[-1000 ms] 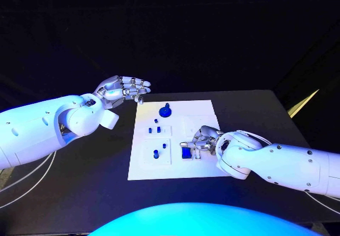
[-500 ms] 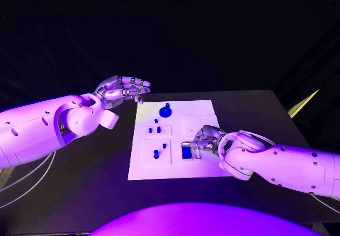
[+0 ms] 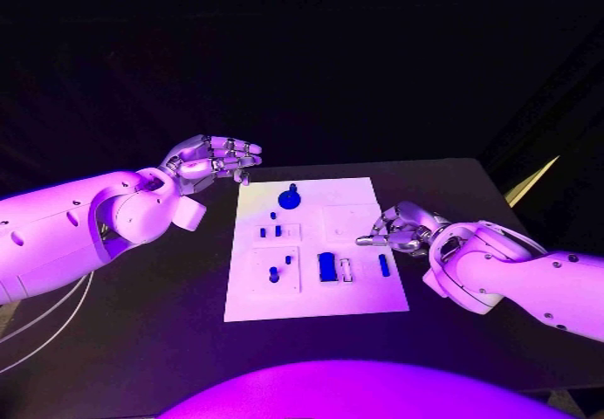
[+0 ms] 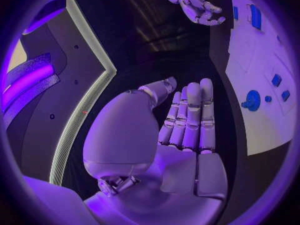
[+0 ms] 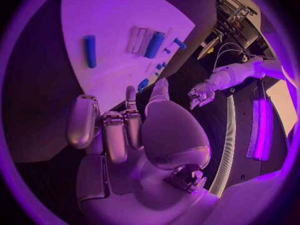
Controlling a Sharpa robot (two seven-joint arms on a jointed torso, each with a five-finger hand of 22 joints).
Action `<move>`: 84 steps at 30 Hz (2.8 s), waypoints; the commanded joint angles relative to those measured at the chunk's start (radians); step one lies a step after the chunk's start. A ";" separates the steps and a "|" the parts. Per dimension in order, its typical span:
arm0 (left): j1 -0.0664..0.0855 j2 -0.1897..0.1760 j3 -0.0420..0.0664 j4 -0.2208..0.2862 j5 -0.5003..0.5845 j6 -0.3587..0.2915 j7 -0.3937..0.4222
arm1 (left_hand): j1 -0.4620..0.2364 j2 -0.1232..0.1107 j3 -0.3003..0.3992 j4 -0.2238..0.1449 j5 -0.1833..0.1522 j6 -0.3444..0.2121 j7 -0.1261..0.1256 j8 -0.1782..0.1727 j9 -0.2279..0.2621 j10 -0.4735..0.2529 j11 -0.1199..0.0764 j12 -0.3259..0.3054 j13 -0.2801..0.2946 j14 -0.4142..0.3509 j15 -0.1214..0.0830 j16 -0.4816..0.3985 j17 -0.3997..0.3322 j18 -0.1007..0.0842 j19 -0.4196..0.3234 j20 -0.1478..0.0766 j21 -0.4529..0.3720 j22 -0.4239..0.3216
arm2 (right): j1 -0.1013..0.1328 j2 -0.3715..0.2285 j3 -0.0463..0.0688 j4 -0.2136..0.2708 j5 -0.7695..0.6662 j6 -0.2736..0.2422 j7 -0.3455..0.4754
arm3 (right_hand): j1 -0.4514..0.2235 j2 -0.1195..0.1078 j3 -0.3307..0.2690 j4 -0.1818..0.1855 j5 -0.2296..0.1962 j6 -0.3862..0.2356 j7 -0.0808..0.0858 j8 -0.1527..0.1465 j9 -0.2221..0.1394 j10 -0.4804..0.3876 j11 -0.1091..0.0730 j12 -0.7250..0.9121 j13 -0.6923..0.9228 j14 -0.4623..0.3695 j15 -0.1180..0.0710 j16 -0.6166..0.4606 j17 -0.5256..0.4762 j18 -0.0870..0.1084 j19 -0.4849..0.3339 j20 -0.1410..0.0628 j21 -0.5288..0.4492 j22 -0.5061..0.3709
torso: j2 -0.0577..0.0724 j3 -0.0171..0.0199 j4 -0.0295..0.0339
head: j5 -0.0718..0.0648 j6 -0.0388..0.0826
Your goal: Assemble the parts on the task board
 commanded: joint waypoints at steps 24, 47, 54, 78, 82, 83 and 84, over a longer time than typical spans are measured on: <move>0.000 0.008 0.001 -0.001 0.001 0.002 0.004 | -0.014 0.016 -0.016 0.000 0.008 -0.008 0.012 0.015 0.006 -0.021 0.004 0.014 0.016 -0.011 0.000 -0.001 -0.009 -0.010 -0.002 0.008 -0.007 -0.009 | -0.069 -0.020 -0.006 -0.079 -0.121 0.063 -0.072 | 0.084 0.026 0.032 0.007 0.010 0.027 -0.001 -0.030 -0.012 0.018 -0.009 -0.031 0.052 0.089 -0.002 0.012 0.217 -0.021 0.009 0.015 0.010 0.054 | 0.001 -0.0009 0.0007 | -0.008 0.000; 0.000 0.005 0.001 0.000 0.001 0.004 0.003 | -0.014 0.016 -0.016 0.000 0.008 -0.008 0.012 0.015 0.006 -0.021 0.004 0.014 0.016 -0.011 0.000 -0.001 -0.009 -0.010 -0.002 0.008 -0.007 -0.009 | -0.100 0.045 -0.007 -0.123 -0.128 0.135 -0.099 | 0.204 0.022 0.122 -0.013 0.013 0.050 -0.012 -0.055 -0.025 0.018 -0.020 -0.035 0.054 0.089 -0.011 0.013 0.221 -0.022 0.011 0.008 0.010 0.061 | 0.001 0.0001 -0.0002 | 0.000 0.000; 0.000 0.004 0.001 0.000 0.001 0.004 0.003 | -0.014 0.016 -0.016 0.000 0.008 -0.008 0.012 0.015 0.006 -0.021 0.004 0.014 0.016 -0.011 0.000 -0.001 -0.009 -0.010 -0.002 0.008 -0.007 -0.009 | -0.105 0.067 -0.008 -0.147 -0.155 0.142 -0.119 | 0.280 0.042 0.177 -0.031 0.016 0.063 -0.017 -0.073 -0.038 0.016 -0.025 -0.037 0.055 0.090 -0.015 0.014 0.223 -0.022 0.012 0.004 0.009 0.065 | 0.002 0.0002 0.0001 | 0.001 0.000; 0.000 -0.001 0.001 0.003 0.001 0.002 0.001 | -0.015 0.016 -0.015 0.002 0.009 -0.008 0.011 0.016 0.005 -0.023 0.003 0.017 0.016 -0.012 0.000 0.000 -0.010 -0.009 -0.003 0.008 -0.010 -0.011 | -0.089 0.050 -0.006 -0.046 0.000 0.061 -0.124 | 0.286 0.062 0.300 -0.022 0.017 0.075 -0.024 -0.091 -0.046 0.026 -0.032 -0.029 0.065 0.092 -0.021 0.018 0.234 -0.026 0.020 -0.002 0.024 0.081 | 0.001 -0.0010 -0.0006 | -0.002 0.000; 0.000 -0.001 0.001 0.004 0.000 0.003 0.001 | -0.015 0.016 -0.015 0.002 0.009 -0.008 0.011 0.016 0.005 -0.023 0.003 0.017 0.016 -0.012 0.000 0.000 -0.010 -0.009 -0.003 0.008 -0.010 -0.011 | -0.084 0.057 -0.006 -0.024 0.053 0.059 -0.119 | 0.275 0.058 0.317 -0.017 0.017 0.074 -0.024 -0.091 -0.045 0.027 -0.032 -0.028 0.066 0.092 -0.021 0.019 0.236 -0.025 0.020 -0.003 0.023 0.082 | 0.001 -0.0007 0.0004 | -0.002 0.000; 0.000 -0.002 0.001 0.004 0.000 0.003 0.001 | -0.015 0.016 -0.015 0.002 0.009 -0.008 0.011 0.016 0.005 -0.023 0.003 0.017 0.016 -0.012 0.000 0.000 -0.010 -0.009 -0.003 0.008 -0.010 -0.011 | -0.084 0.061 -0.006 -0.021 0.064 0.059 -0.118 | 0.268 0.052 0.333 -0.014 0.018 0.074 -0.025 -0.092 -0.044 0.028 -0.032 -0.028 0.067 0.092 -0.022 0.018 0.235 -0.025 0.020 -0.003 0.022 0.082 | 0.001 -0.0008 0.0006 | -0.001 0.000; 0.000 -0.002 0.001 0.004 0.000 0.003 0.000 | -0.015 0.016 -0.015 0.002 0.009 -0.008 0.011 0.016 0.005 -0.023 0.003 0.017 0.016 -0.012 0.000 0.000 -0.010 -0.009 -0.003 0.008 -0.010 -0.011 | -0.083 0.065 -0.006 -0.020 0.074 0.059 -0.117 | 0.263 0.048 0.345 -0.013 0.018 0.073 -0.025 -0.092 -0.043 0.028 -0.032 -0.028 0.067 0.092 -0.022 0.018 0.234 -0.025 0.020 -0.003 0.023 0.083 | 0.002 -0.0008 0.0005 | -0.001 0.000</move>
